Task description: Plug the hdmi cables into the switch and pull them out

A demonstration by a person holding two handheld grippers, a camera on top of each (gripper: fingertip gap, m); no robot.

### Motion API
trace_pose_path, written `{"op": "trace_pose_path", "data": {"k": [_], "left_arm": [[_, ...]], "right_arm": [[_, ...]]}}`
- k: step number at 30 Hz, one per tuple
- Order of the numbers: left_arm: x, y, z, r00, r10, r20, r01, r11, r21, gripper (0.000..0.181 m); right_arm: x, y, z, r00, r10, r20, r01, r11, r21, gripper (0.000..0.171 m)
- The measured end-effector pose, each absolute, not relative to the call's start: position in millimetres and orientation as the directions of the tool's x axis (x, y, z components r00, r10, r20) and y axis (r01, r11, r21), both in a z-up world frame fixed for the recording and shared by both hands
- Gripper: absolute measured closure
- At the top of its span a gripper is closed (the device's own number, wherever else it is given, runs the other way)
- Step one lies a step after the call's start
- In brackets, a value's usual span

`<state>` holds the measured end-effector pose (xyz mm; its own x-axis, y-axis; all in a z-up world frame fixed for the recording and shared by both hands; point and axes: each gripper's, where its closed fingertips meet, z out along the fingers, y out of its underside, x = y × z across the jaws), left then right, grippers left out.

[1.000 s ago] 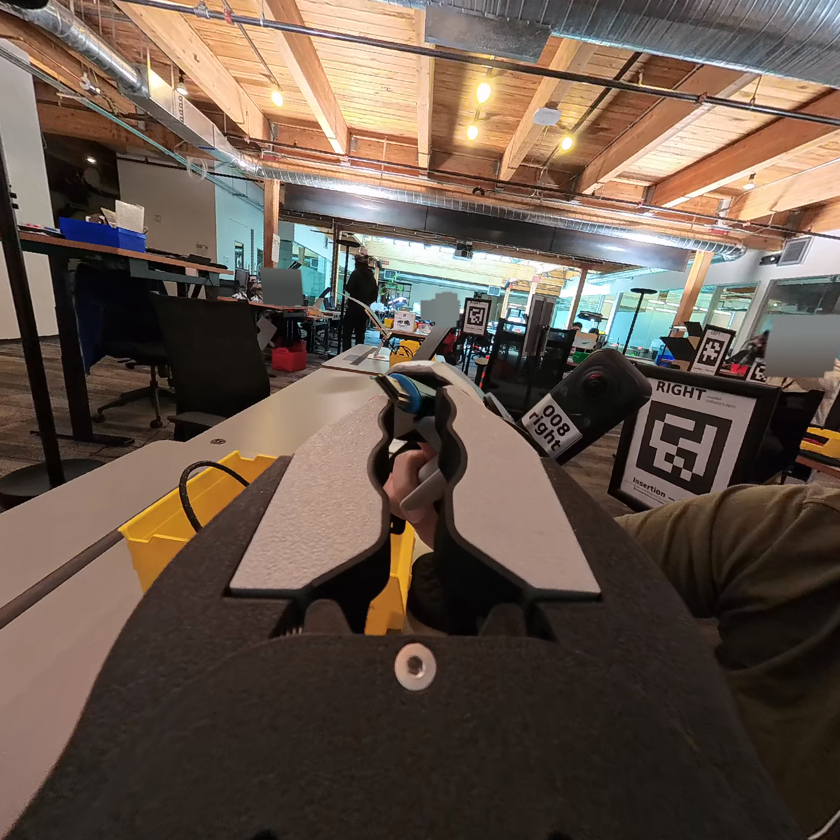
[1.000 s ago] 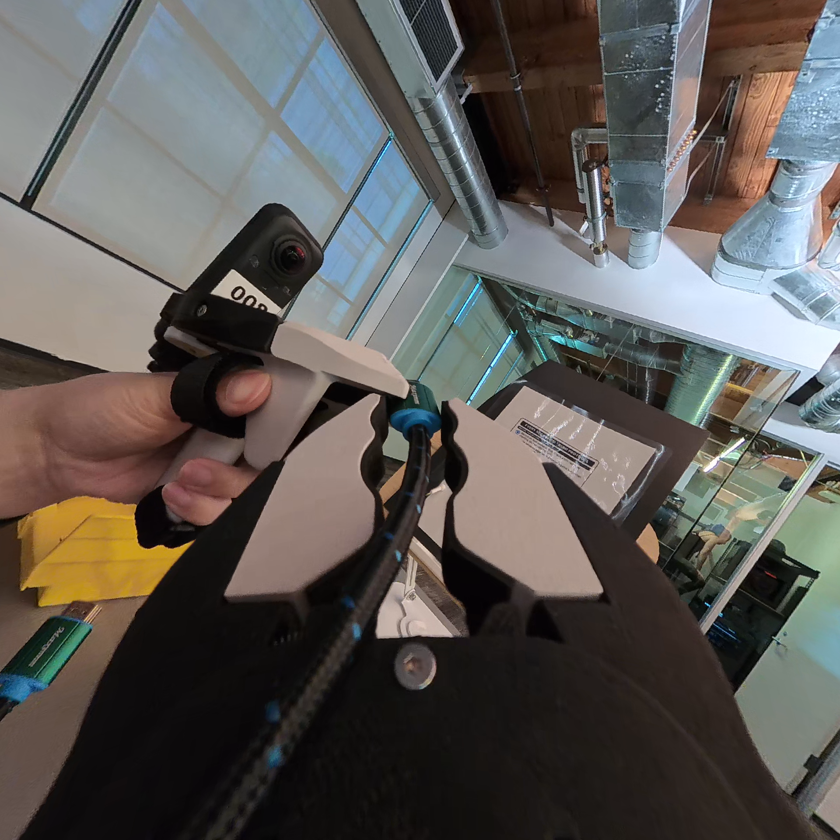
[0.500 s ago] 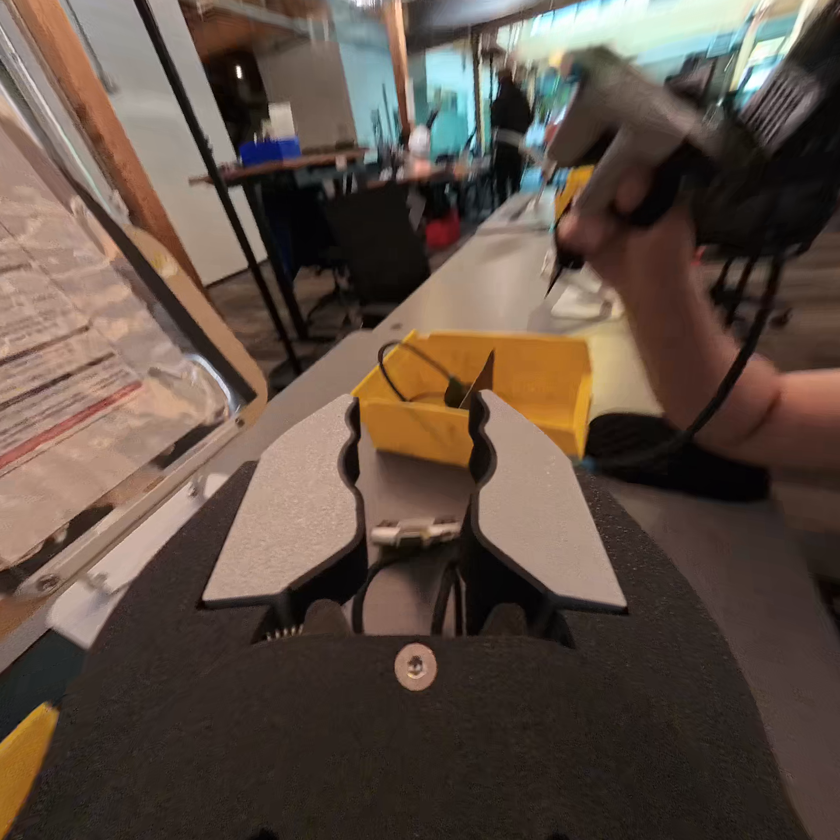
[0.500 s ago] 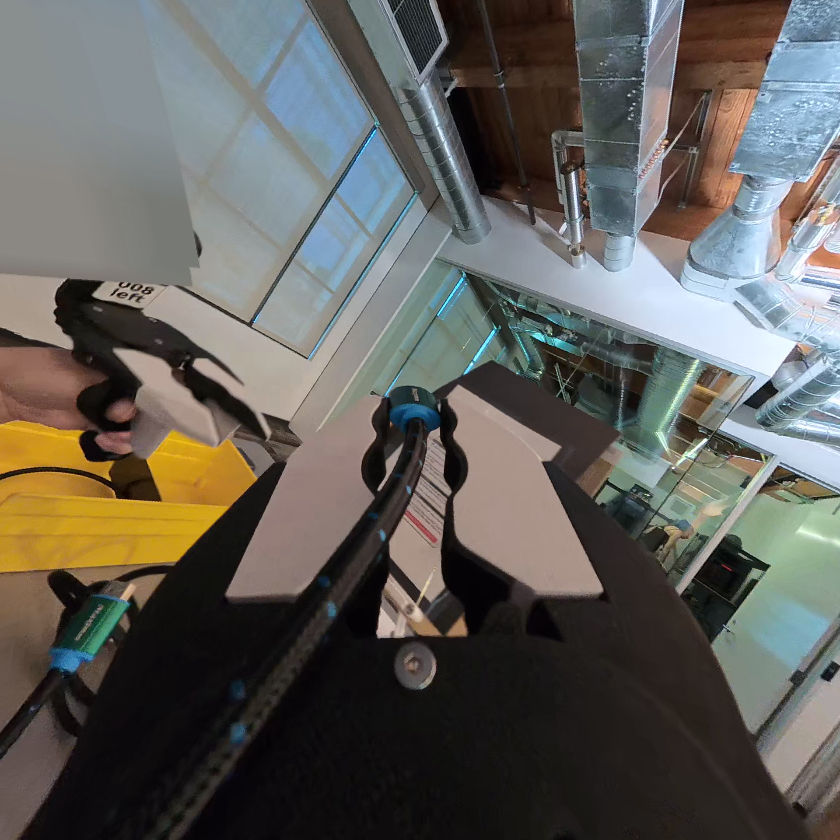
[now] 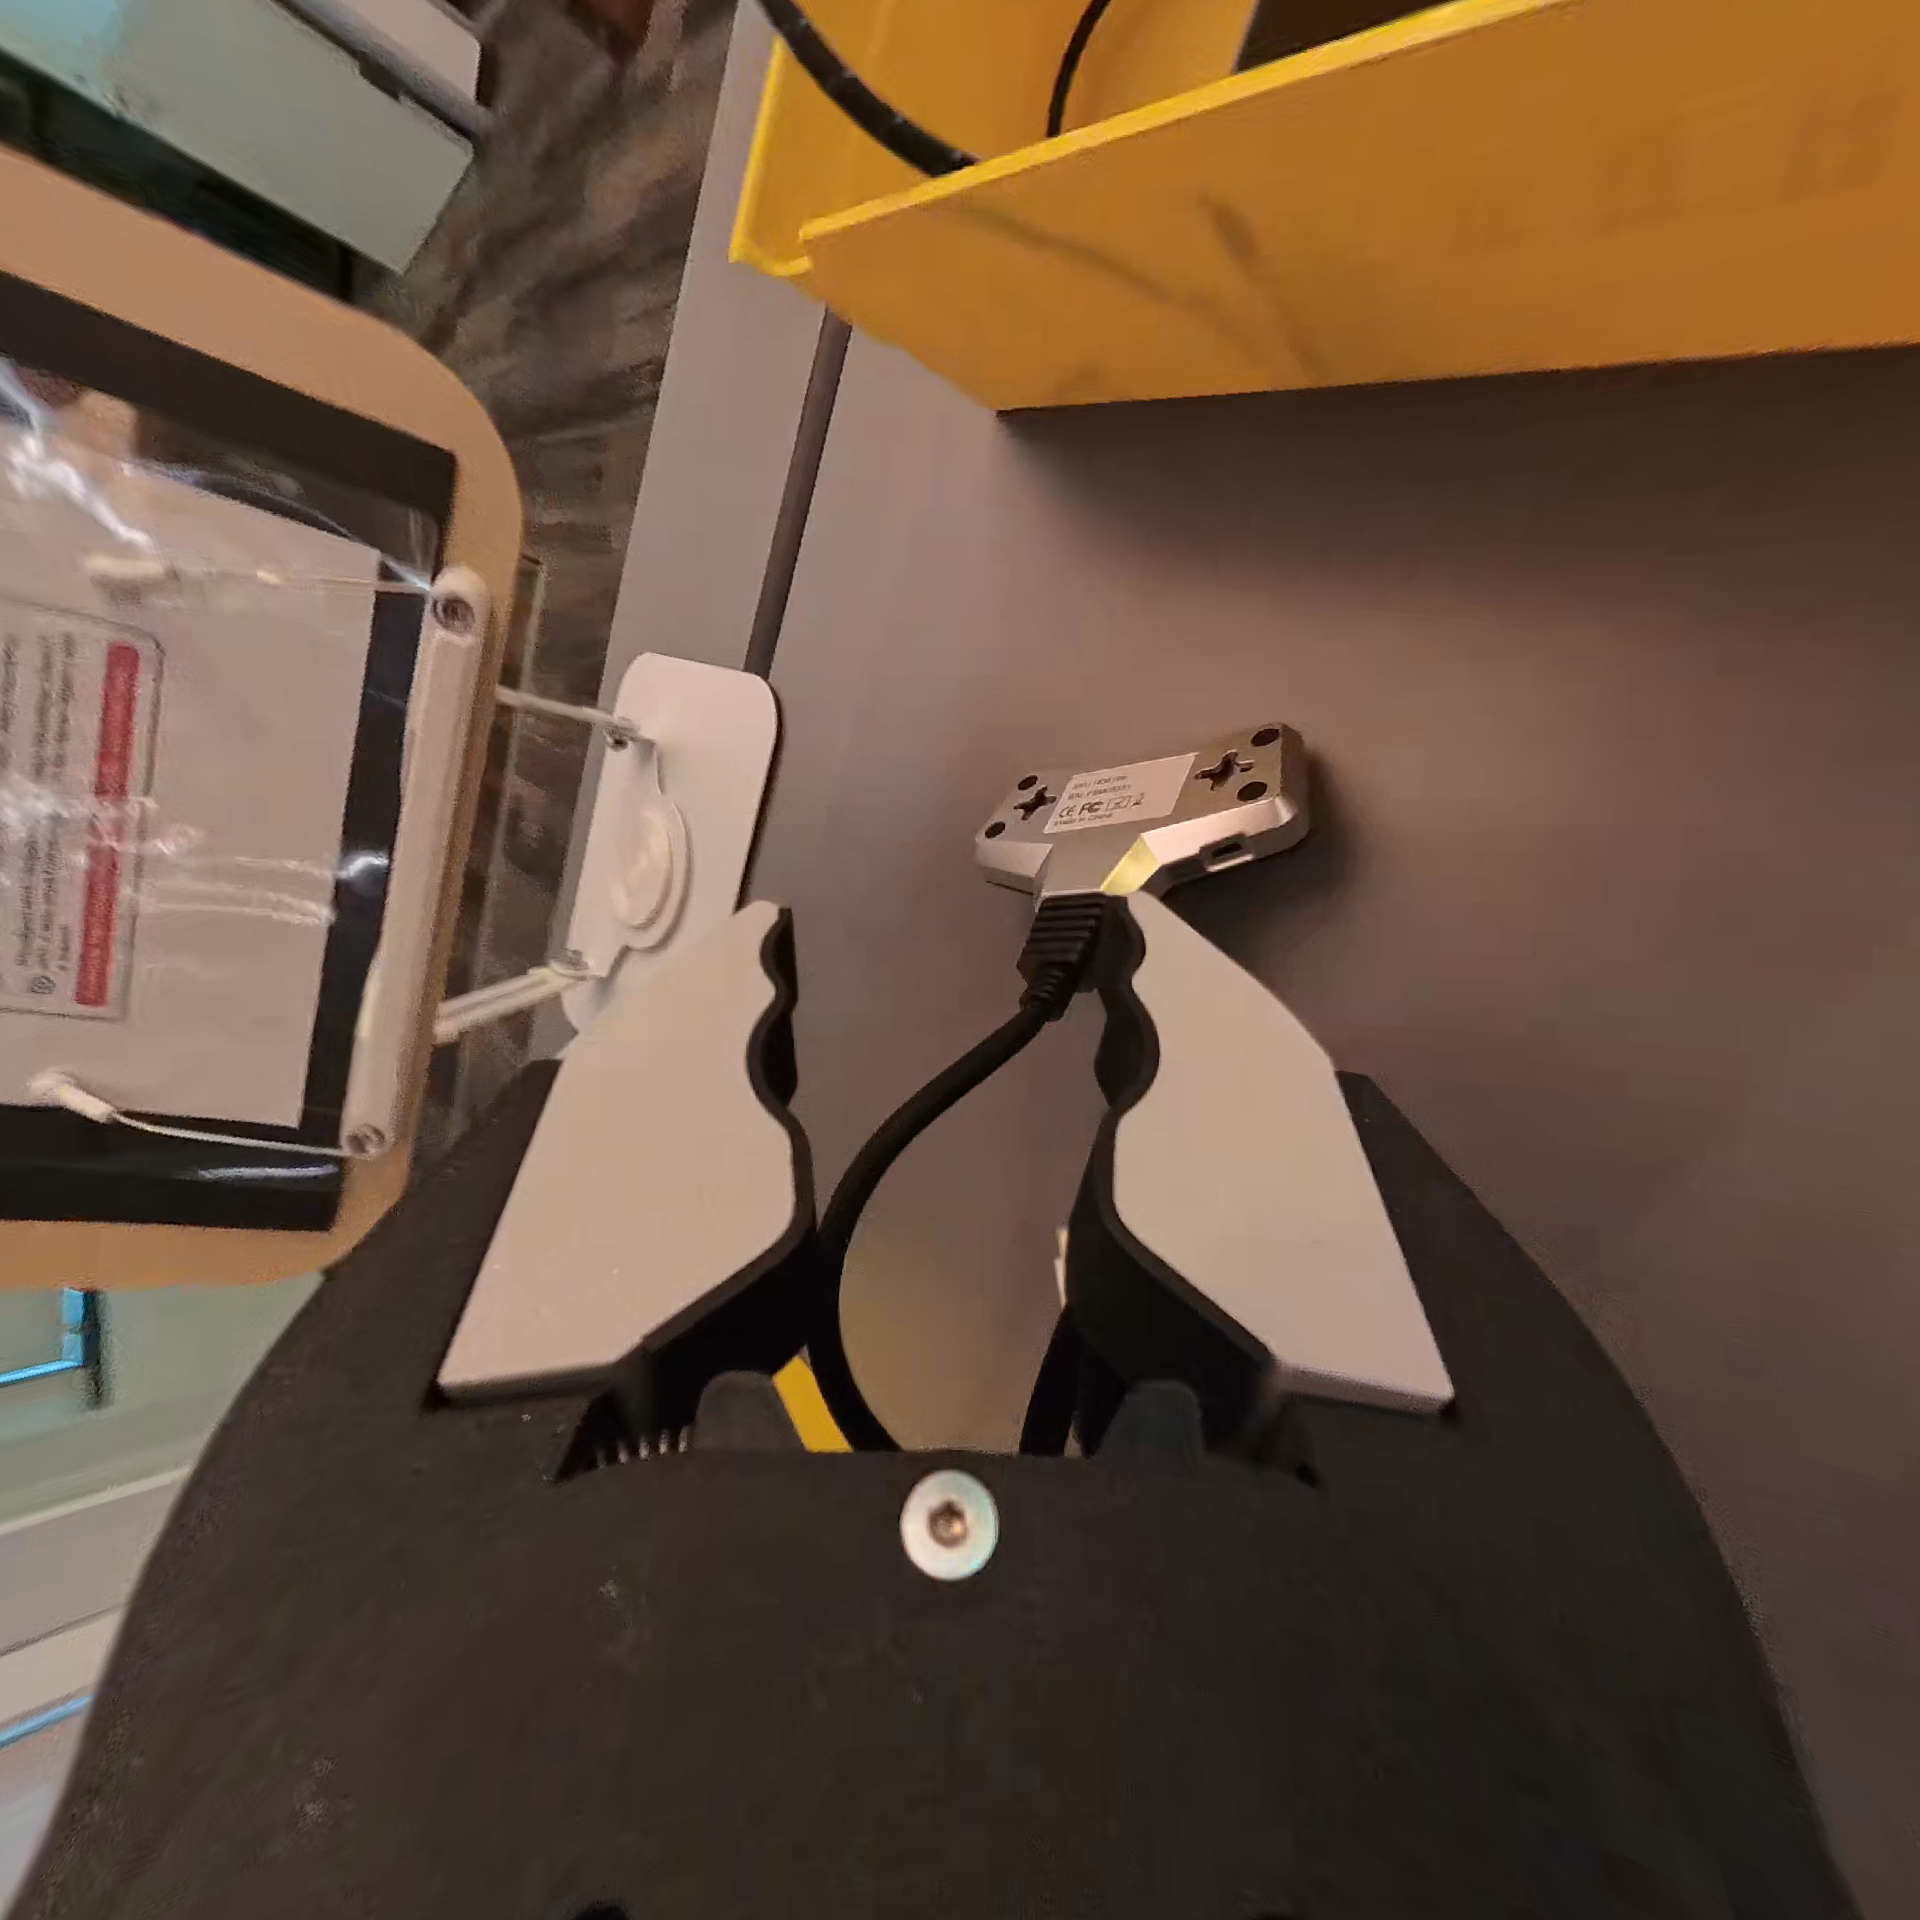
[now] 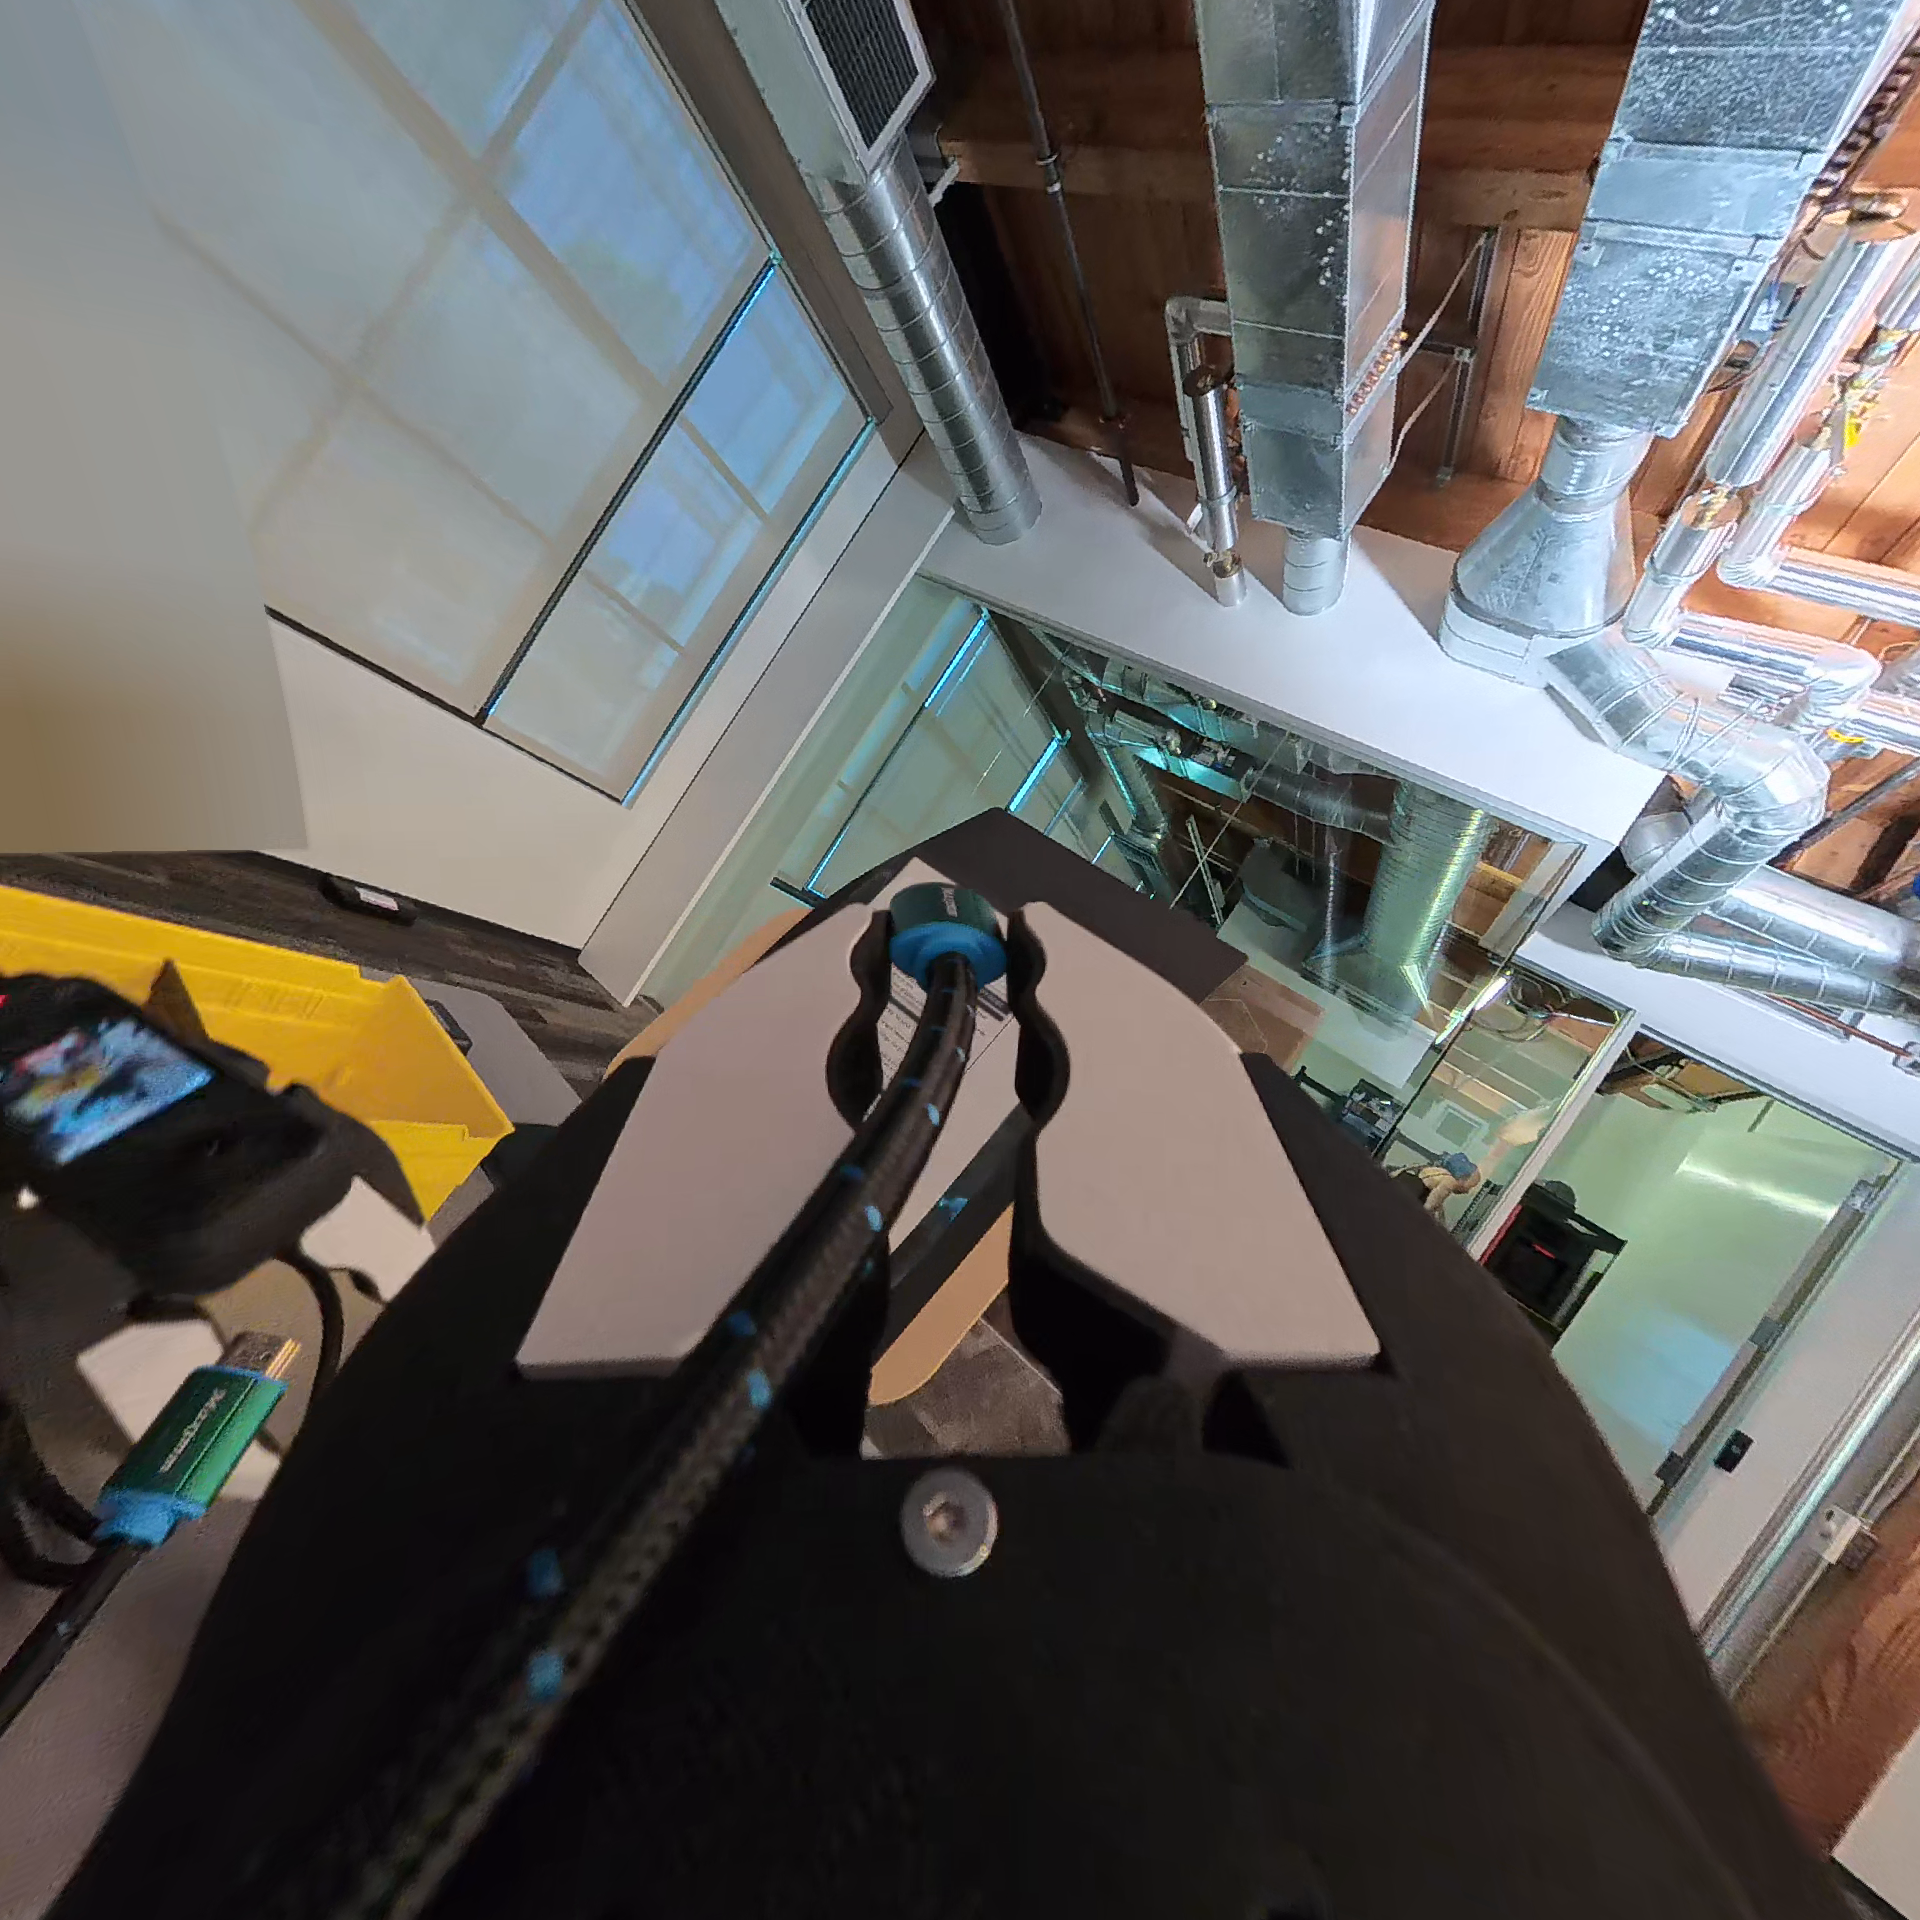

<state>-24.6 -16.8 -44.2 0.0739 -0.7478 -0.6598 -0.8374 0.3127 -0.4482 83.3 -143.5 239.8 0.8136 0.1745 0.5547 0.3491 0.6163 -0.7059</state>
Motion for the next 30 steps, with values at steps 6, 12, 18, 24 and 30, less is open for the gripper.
{"op": "trace_pose_path", "data": {"k": [6,12,18,24,30], "left_arm": [[-5,-27,-65,-0.140,-0.704,-0.696,-0.841,0.456,-0.292,0.135],[1,-12,-55,-0.414,-0.592,-0.692,-0.779,0.624,-0.068,0.136],[-3,-7,-73,-0.574,-0.566,-0.592,-0.719,0.694,0.035,0.127],[-9,-15,-107,-0.690,-0.493,-0.530,-0.675,0.702,0.226,0.119],[-12,2,-117,-0.729,-0.486,-0.483,-0.671,0.646,0.363,0.122]], "right_arm": [[101,-160,250,0.831,0.190,0.523,0.292,0.651,-0.701,0.149],[119,-177,259,0.848,0.219,0.482,0.228,0.672,-0.705,0.149],[125,-194,263,0.846,0.218,0.487,0.224,0.683,-0.695,0.149],[129,-196,263,0.848,0.209,0.486,0.230,0.682,-0.694,0.149],[136,-196,264,0.861,0.212,0.462,0.211,0.678,-0.704,0.149]]}}
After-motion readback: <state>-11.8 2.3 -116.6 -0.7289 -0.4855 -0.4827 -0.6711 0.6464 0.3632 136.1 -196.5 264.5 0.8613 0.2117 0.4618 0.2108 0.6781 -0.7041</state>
